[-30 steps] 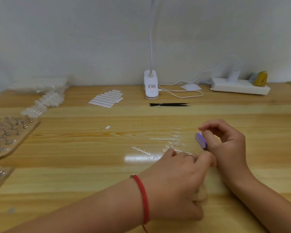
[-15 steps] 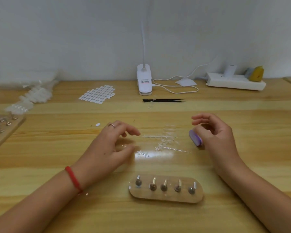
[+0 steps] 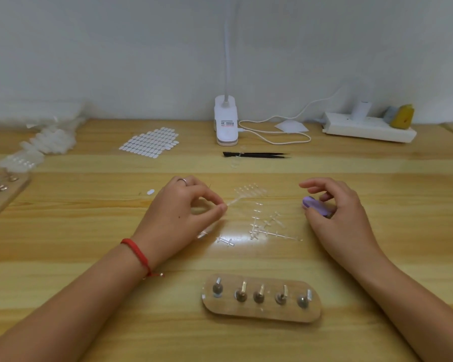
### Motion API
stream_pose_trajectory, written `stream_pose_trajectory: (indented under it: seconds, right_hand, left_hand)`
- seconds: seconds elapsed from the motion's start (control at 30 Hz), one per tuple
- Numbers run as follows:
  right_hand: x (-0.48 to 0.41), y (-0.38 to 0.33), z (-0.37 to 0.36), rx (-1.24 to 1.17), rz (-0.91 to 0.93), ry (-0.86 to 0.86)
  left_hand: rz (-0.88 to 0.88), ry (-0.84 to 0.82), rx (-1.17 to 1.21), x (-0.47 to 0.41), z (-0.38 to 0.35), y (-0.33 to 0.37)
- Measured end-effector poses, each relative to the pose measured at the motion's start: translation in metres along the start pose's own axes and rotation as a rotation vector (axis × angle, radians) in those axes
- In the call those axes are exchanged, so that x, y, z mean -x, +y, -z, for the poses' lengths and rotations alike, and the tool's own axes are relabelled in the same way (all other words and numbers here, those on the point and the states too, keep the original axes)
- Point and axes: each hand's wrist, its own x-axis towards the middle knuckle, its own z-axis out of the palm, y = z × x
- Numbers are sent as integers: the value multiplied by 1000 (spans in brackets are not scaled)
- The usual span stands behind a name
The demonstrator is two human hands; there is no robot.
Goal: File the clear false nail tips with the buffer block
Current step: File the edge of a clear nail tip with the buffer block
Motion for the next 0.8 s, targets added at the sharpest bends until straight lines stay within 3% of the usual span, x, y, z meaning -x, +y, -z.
stream_pose_trajectory:
  seconds: [0.17,0.3,0.8]
  right_hand:
    - [5,-8,0,155,98,50]
    - [9,-12,-3,229,128,-67]
    - [9,-8,-5,255,129,-100]
  left_hand:
    - [70,80,46,1,5,-7]
    - [52,89,58,1,5,-6]
    - [36,13,195,3,11,4]
